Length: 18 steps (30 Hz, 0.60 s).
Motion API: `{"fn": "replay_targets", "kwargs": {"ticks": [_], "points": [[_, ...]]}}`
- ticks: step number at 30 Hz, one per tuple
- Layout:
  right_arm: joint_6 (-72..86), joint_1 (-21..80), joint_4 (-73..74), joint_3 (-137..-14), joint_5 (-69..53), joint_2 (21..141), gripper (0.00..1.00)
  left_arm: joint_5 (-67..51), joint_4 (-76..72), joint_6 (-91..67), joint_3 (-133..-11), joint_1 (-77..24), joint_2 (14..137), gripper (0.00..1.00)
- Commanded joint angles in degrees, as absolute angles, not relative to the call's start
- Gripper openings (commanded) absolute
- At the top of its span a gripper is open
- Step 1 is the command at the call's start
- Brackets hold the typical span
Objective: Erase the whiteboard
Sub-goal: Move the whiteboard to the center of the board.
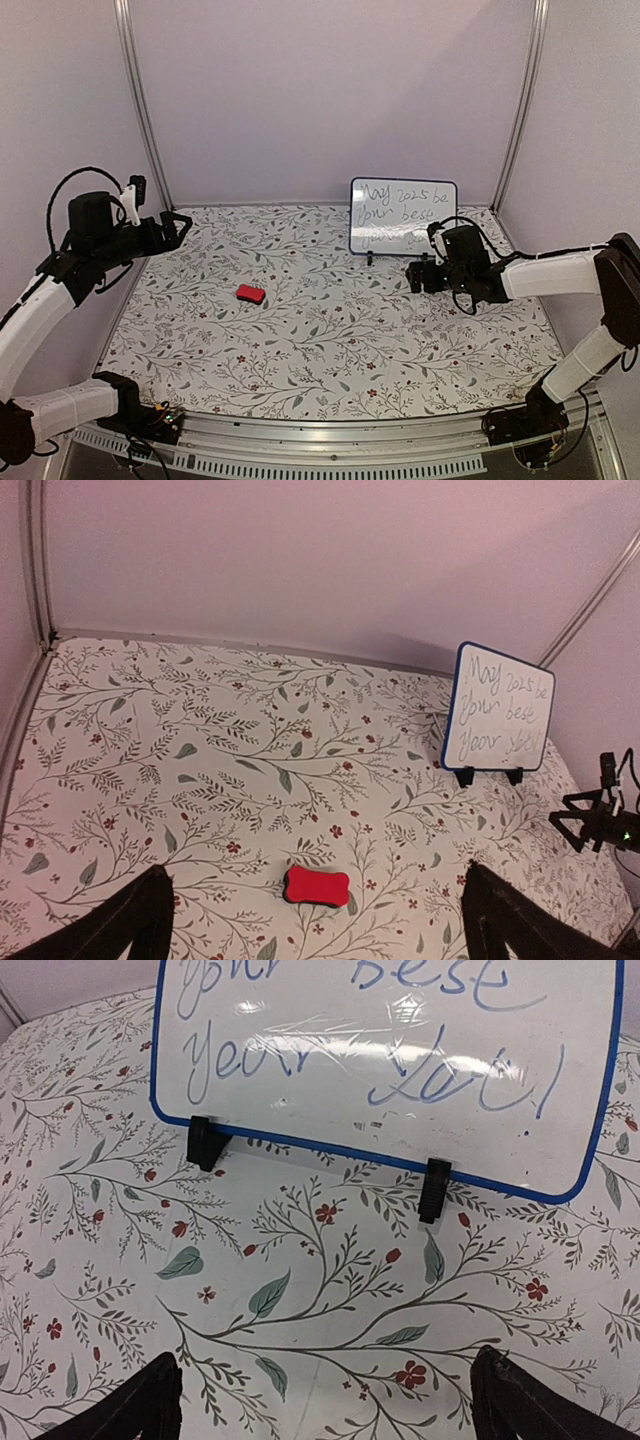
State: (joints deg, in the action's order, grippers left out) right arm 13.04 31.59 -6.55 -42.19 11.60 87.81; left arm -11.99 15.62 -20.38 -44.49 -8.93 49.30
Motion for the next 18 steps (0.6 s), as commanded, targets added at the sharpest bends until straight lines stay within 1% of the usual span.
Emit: {"fn": "replay_targets", "kwargs": {"ticks": [1, 18], "points": [[12.4, 31.7, -9.1, -41.6, 10.3, 85.9, 0.99, -11.6, 14.9, -20.1, -44.1, -8.3, 49.5, 1.0], [11.3, 31.7, -8.2, -43.3, 9.0, 86.7, 0.99, -11.2, 15.0, -20.1, -44.1, -8.3, 49.7, 1.0]]}}
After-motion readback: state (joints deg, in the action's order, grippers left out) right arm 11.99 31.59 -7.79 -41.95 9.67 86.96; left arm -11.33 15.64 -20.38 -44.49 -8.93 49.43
